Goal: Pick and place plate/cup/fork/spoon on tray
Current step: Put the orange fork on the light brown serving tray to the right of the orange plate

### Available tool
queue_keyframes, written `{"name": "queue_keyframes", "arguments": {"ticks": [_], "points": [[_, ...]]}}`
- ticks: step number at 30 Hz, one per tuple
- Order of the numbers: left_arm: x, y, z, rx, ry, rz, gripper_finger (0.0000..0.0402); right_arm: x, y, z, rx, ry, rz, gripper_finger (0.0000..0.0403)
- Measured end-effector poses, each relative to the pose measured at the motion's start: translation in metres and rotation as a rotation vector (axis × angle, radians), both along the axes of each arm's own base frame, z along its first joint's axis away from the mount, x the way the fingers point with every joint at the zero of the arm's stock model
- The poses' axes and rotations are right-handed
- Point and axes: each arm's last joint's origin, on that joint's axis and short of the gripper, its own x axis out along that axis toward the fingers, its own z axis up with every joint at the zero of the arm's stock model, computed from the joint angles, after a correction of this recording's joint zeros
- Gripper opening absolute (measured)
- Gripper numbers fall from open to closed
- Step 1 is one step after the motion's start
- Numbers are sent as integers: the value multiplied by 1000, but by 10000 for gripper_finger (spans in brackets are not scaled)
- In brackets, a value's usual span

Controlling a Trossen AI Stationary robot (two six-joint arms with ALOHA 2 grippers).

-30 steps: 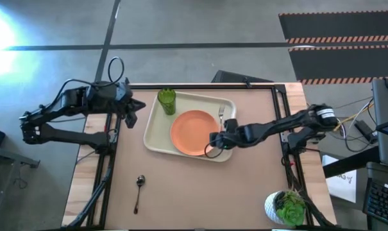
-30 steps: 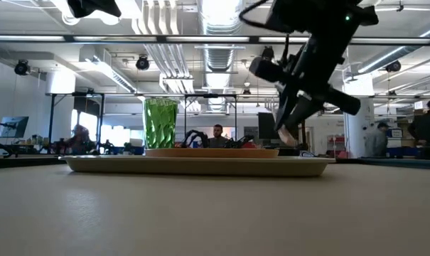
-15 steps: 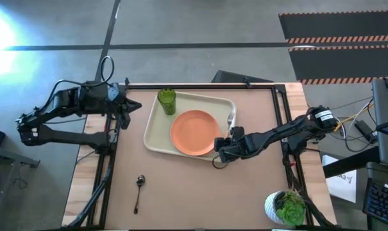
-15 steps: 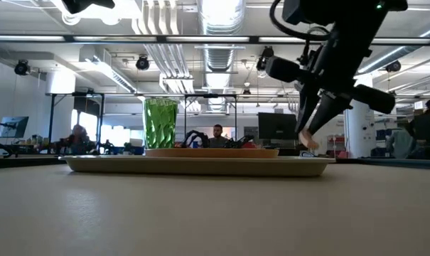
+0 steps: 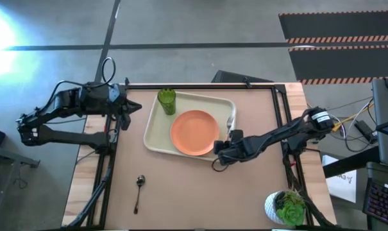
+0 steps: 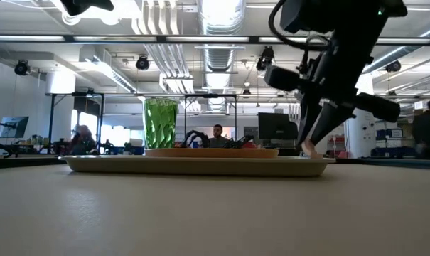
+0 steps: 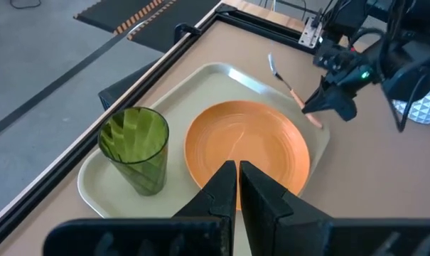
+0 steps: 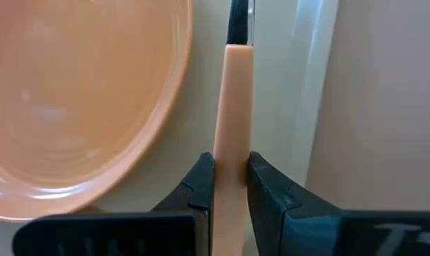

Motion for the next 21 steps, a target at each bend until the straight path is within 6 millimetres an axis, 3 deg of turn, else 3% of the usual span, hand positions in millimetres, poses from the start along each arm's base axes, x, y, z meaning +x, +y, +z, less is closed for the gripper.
{"name": "queue_keyframes", "arguments": {"ticks": [6,21], "points": [[-2,0,1,1,-5,-1,0,9,0,-14,-3,4,19,39],[-7,-2,2,0,-18,-2,0,16,-29,-24,51,94,74,39]]}}
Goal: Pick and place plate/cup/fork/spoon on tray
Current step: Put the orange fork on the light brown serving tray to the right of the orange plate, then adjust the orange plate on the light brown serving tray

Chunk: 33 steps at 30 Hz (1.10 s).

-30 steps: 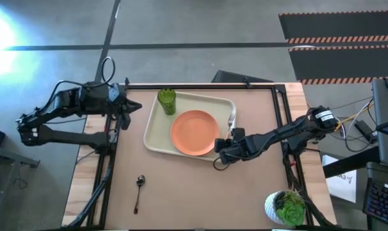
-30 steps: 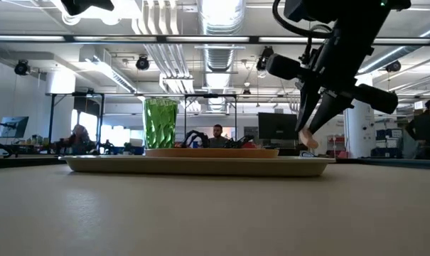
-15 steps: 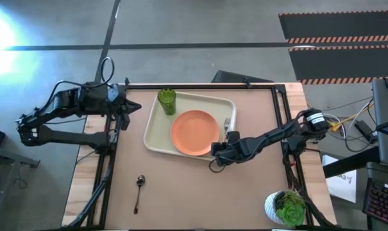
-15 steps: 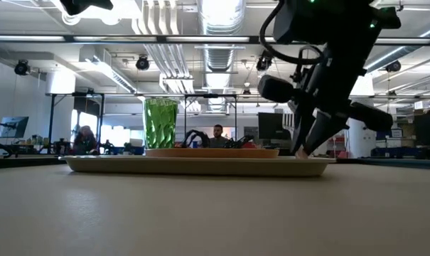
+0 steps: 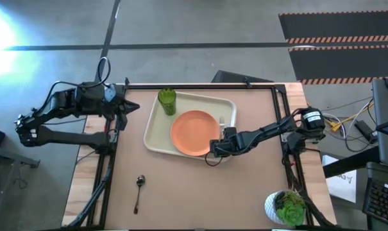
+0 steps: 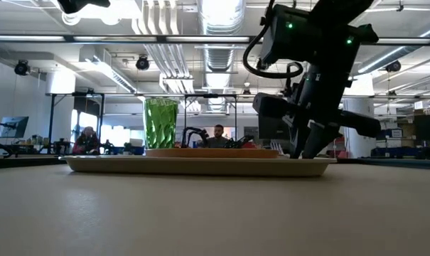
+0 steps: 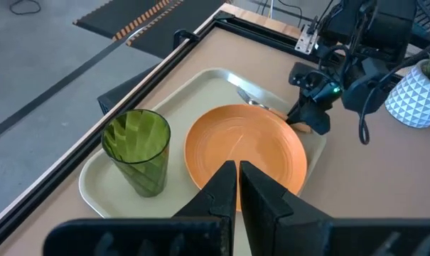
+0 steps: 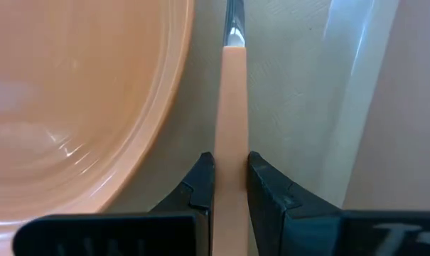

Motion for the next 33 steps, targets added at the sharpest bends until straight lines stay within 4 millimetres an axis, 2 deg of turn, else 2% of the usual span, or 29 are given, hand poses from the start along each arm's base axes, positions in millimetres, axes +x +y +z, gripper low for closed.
{"name": "queue_keyframes", "arguments": {"ticks": [3,8,11,14,18,24,33], "points": [[-3,-1,1,0,-9,1,0,0,0,0,-5,2,13,44],[-3,-1,1,1,-12,1,0,1,0,-1,-2,-2,13,116],[-4,-1,1,1,-13,1,0,1,0,-1,-5,-5,12,144],[-3,-1,1,1,-10,1,0,2,-1,0,-25,-6,19,150],[-4,-1,0,-3,5,1,0,6,0,13,-43,-34,60,146],[-6,-1,-4,-10,39,2,0,7,-3,56,-153,-54,125,136],[-1,0,-8,-16,56,6,0,-17,-8,130,-259,98,123,136]]}}
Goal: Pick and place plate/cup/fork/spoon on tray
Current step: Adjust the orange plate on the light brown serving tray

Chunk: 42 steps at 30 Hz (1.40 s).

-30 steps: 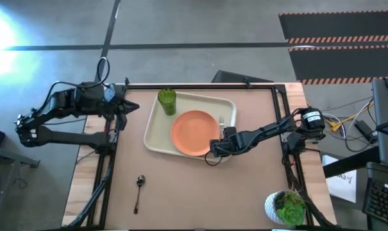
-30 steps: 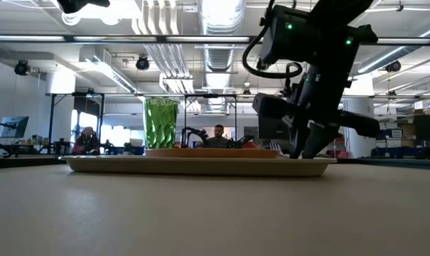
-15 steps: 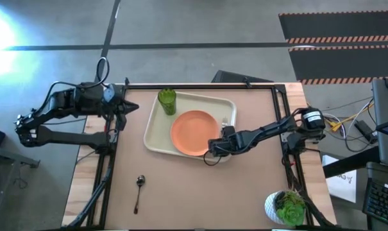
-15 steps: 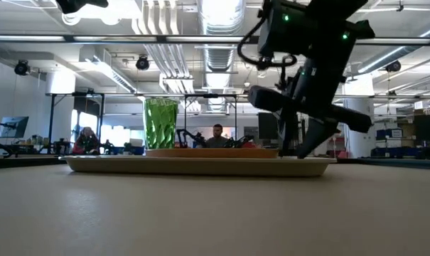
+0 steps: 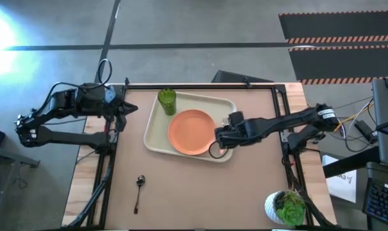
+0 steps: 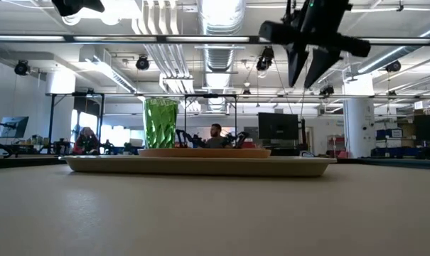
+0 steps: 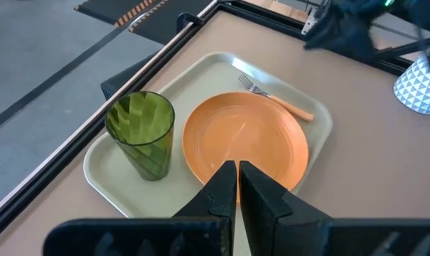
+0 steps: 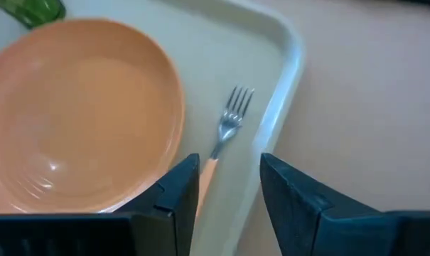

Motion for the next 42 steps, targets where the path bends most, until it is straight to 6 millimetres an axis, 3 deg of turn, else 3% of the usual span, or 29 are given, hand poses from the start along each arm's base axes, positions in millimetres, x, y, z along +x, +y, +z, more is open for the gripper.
{"name": "queue_keyframes", "arguments": {"ticks": [4,9,14,18,24,33,37,42], "points": [[19,3,-20,-21,41,-20,0,-3,-1,21,-45,5,23,128],[52,-1,-63,-106,74,-97,0,-3,-2,34,-66,22,98,102],[82,-19,-102,-202,69,-165,0,-7,-2,47,-78,22,165,28],[102,-37,-129,-253,107,-201,0,-15,-3,62,-97,4,224,12],[127,-50,-155,-225,200,-162,0,-38,-8,98,-212,-70,285,8],[156,-50,-179,-195,281,-96,0,-93,-18,150,-344,-216,347,8],[163,-45,-191,-207,330,-48,0,-110,-20,160,-364,-263,365,8],[169,-37,-203,-204,366,-6,0,-113,-20,162,-374,-261,384,8]]}}
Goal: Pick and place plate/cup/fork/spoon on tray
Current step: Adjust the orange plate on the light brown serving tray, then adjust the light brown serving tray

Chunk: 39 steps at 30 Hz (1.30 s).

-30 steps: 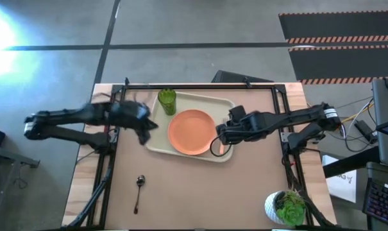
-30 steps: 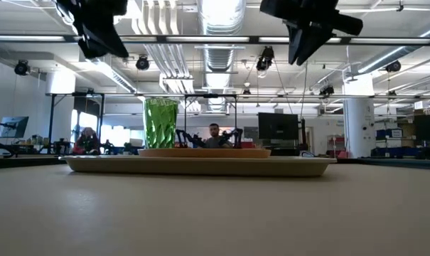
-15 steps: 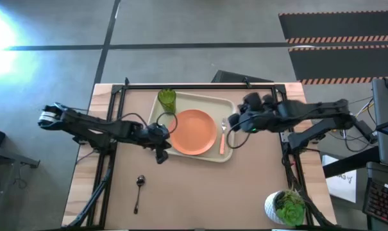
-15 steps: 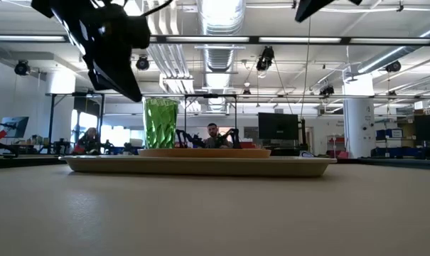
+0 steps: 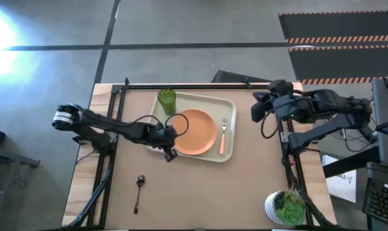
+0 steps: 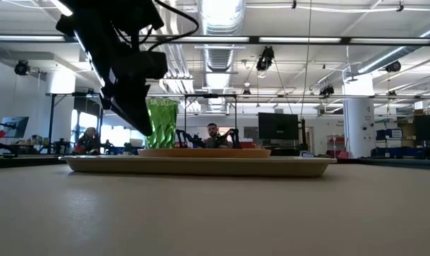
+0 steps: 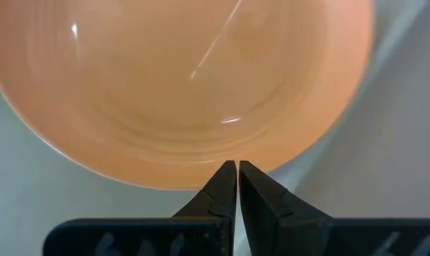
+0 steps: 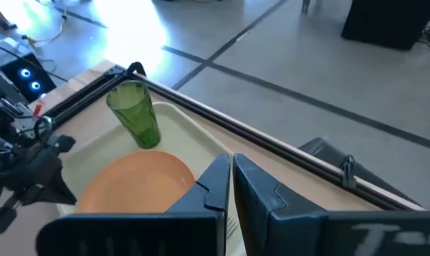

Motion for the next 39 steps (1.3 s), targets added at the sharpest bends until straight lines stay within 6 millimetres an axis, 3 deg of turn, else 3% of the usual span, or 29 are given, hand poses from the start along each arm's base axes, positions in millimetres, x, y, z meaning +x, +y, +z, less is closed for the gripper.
{"name": "queue_keyframes", "arguments": {"ticks": [14,24,33,39], "points": [[9,18,-26,87,80,98,0,17,3,-9,-24,74,26,8],[-4,17,-32,77,234,81,0,15,2,-8,-23,65,24,8],[-3,16,-20,74,175,80,0,15,2,-8,-23,66,24,8],[-4,11,10,69,57,67,0,15,2,-8,-23,67,23,8]]}}
